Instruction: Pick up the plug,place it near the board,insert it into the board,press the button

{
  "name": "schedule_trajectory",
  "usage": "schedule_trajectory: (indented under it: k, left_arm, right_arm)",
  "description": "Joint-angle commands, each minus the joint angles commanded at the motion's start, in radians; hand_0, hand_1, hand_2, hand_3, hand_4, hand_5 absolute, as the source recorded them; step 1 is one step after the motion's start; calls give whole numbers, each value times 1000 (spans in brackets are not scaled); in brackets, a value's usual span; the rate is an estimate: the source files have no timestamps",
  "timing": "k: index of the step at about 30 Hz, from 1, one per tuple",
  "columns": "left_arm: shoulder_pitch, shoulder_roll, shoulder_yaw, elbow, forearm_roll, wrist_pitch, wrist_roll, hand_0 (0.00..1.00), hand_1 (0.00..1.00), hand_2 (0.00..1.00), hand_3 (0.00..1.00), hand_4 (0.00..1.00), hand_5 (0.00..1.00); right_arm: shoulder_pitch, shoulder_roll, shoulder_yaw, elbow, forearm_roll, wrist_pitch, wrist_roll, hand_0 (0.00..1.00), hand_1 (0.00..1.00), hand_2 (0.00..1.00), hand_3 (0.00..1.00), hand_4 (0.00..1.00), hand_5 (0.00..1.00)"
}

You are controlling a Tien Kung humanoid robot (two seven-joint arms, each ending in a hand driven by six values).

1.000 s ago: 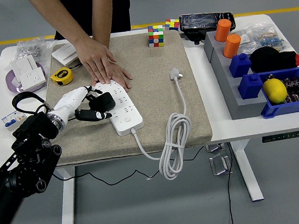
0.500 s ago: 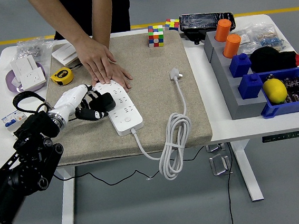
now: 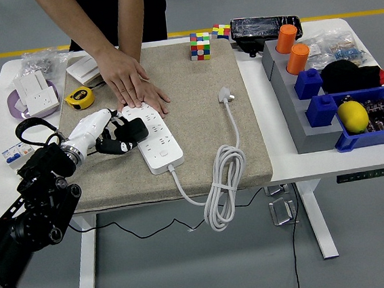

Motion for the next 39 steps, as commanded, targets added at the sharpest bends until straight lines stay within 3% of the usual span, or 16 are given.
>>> schedule_trajectory:
  k: [2,3,15,30,33,38,39]
  left_arm:
    - [2,0,-4,-2,0,-5,0,338,187,277,482,704,138]
    - [3,1,-8,0,0,-10,-2,335,180,225,434,673,151]
    - [34,-1,-63,-37,-61,-52,11,334,179,217,418,664,154]
    - [85,-8,-156,-168,-192,-67,17,337,176,217,412,648,175]
    - [96,-9,-178,-192,-188,-64,18,341,186,217,405,638,197]
    - [125,-2,-247,-201,-97,-30,12,341,186,217,405,638,197]
    - [130,2,-256,-193,-71,-17,9,355,223,272,472,658,219]
  right_arm:
    - [-1,0,0,0,0,0,0,820,773,747,753,998,998]
    - [-1,0,-1,0,0,0,0,820,774,747,753,998,998]
    - [-6,2,-1,0,1,-1,-1,820,775,747,753,998,998]
    - [-7,2,3,1,-1,-1,-2,818,775,747,753,998,998]
    - [-7,3,5,1,-1,-1,-2,818,775,747,753,998,998]
    - [-7,3,11,1,-4,-1,-2,818,775,747,753,998,998]
    - [-7,3,12,1,-3,-1,-2,818,775,748,752,998,998]
